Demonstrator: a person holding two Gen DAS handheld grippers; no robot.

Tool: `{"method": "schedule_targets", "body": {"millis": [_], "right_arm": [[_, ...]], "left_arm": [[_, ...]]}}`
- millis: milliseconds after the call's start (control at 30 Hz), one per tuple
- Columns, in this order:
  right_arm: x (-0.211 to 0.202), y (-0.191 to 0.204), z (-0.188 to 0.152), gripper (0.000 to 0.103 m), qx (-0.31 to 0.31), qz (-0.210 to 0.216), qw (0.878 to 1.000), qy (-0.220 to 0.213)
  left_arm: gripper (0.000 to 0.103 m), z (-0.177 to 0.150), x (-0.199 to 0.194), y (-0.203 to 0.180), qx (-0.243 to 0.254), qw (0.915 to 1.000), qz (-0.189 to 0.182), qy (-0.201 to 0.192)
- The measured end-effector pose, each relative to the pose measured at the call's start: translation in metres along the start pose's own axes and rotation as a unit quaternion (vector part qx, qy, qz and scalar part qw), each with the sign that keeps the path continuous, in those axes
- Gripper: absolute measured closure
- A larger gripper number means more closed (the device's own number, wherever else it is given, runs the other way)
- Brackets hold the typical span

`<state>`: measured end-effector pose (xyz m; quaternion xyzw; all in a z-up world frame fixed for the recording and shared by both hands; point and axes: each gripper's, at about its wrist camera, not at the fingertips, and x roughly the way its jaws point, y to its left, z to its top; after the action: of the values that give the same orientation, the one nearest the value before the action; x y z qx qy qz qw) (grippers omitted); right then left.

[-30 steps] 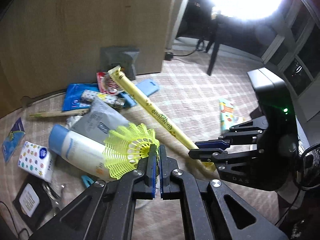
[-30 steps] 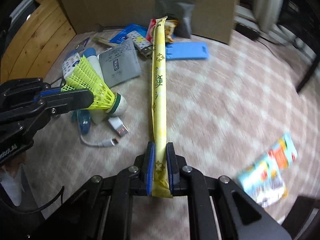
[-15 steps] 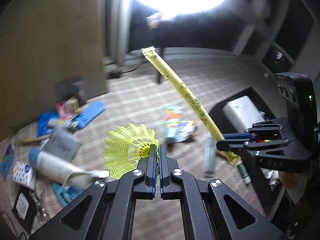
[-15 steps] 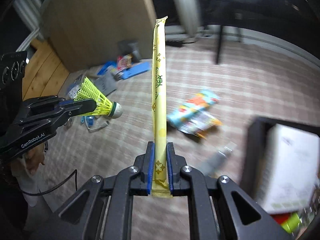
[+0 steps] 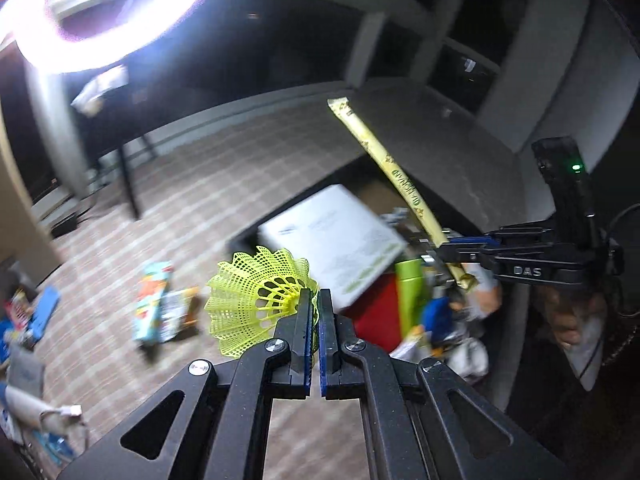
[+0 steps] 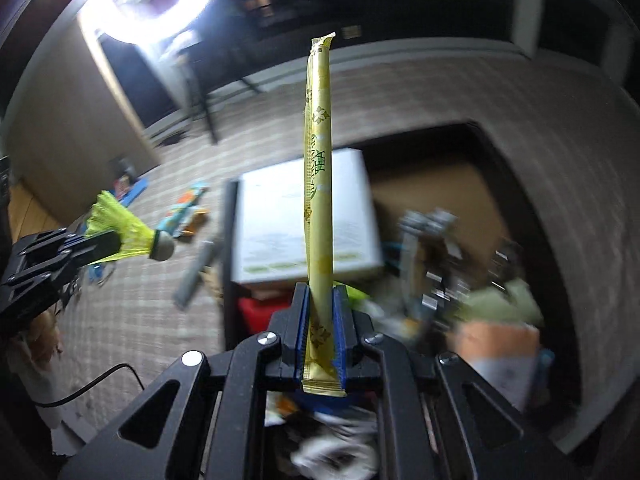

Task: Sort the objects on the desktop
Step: 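Carry shuttlecock and yellow tube into the black box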

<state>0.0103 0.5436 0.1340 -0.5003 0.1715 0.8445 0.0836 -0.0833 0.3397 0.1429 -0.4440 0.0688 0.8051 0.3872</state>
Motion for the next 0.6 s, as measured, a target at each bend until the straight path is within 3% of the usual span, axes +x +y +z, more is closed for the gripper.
{"method": "schedule_targets", "body": {"millis": [167,467,500,600], "right_arm": [[-0.020,-0.040,-0.010,0.091,0.028,-0.021,0.999,-0.005],[-0.027,-0.066,-0.021,0.091,0.053,-0.036,0.998,-0.003],[-0.028,-0.069,-0.022,0.088,0.055,-0.041,0.998,-0.002],[-0.029,-0.072,-0.021,0.072,0.067,-0.053,0.996,-0.005]], "left_arm": [[0.102,0.010,0.016,-0.046,0.032,0.9990,-0.028,0.008],[0.101,0.020,0.036,-0.118,0.086,0.9939,-0.064,0.025],[0.097,0.022,0.037,-0.125,0.091,0.9937,-0.063,0.018],[0.043,0.026,0.042,-0.129,0.083,0.9949,-0.053,0.024]]}}
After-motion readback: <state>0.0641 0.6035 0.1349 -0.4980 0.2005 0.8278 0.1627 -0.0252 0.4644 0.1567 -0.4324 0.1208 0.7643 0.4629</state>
